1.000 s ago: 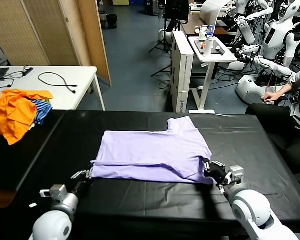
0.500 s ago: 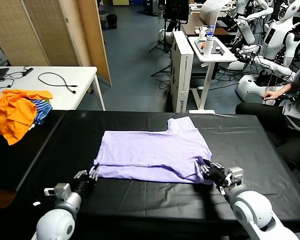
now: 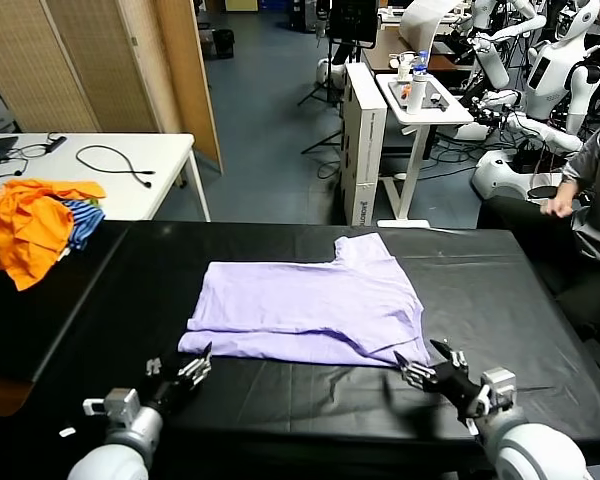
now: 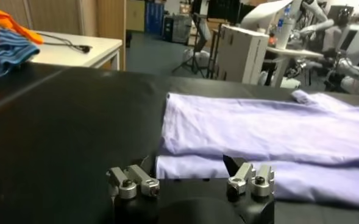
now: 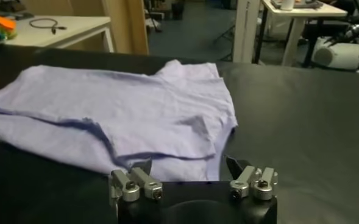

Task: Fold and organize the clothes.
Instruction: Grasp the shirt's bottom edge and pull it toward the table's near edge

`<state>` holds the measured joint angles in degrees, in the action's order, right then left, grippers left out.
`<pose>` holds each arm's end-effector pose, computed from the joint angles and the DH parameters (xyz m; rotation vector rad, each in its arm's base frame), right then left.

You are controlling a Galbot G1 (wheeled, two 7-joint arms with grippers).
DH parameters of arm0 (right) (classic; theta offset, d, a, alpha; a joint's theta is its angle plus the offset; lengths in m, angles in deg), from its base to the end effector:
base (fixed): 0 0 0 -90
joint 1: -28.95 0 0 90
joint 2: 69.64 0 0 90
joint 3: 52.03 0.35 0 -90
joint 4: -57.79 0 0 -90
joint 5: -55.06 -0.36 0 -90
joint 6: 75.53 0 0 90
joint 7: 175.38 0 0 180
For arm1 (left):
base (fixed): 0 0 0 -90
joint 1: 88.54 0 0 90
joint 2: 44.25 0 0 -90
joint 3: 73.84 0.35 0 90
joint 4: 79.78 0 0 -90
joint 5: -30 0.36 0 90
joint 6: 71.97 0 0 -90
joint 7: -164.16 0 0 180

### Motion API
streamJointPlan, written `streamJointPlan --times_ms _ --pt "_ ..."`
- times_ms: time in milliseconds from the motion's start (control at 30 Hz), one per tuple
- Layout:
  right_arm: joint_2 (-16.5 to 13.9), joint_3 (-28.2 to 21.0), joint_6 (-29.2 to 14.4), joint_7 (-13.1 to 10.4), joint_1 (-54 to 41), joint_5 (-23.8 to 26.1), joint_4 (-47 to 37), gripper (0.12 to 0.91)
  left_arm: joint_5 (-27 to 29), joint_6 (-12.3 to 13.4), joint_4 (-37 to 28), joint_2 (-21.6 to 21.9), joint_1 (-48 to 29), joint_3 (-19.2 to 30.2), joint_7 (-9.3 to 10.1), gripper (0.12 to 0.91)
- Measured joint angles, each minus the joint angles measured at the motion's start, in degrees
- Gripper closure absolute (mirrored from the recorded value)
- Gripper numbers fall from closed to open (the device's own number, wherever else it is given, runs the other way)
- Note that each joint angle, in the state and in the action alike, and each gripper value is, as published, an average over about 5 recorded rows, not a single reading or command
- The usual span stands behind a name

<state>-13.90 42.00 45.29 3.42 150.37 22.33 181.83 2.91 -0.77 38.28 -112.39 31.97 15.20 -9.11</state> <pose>0.1961 -0.1009 -0.2498 0.3331 -2.5750 0.0679 0.1895 0.0722 -0.3040 -0.0862 -2.7283 0.1106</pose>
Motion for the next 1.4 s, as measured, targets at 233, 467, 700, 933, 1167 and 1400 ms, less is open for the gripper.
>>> streamJointPlan --times_ms 233,467,700,933,1167,1400 --pt "0.1 -0.9 0.0 0.1 -0.2 0.5 -0.7 0.778 -0.1 0.1 -0.4 0.0 -0.2 0.2 0.01 0.349" --pt "0.2 -0.7 0.7 -0.1 0.8 0.5 -0.1 0.885 -0.4 0.1 -0.8 0.2 -0.1 0.3 0.01 0.766" --pt "-1.3 2.4 4.5 -0.2 3.6 -0.9 3.7 0.885 -0.6 -1.1 1.4 1.9 2.2 -0.6 1.21 0.885" --pt "-1.1 5.1 6.7 -1.0 7.4 -0.7 7.4 0.885 0.6 -1.3 4.8 3.0 7.5 -1.9 1.37 0.885" --pt "-0.5 6.0 9.2 -1.2 11.0 0.2 10.0 0.885 1.6 -1.2 6.8 3.5 12.5 -3.6 1.32 0.885" --pt "-0.1 6.5 11.3 -1.0 13.3 0.7 12.0 0.831 2.2 -1.1 7.8 3.4 15.2 -4.7 1.29 0.885"
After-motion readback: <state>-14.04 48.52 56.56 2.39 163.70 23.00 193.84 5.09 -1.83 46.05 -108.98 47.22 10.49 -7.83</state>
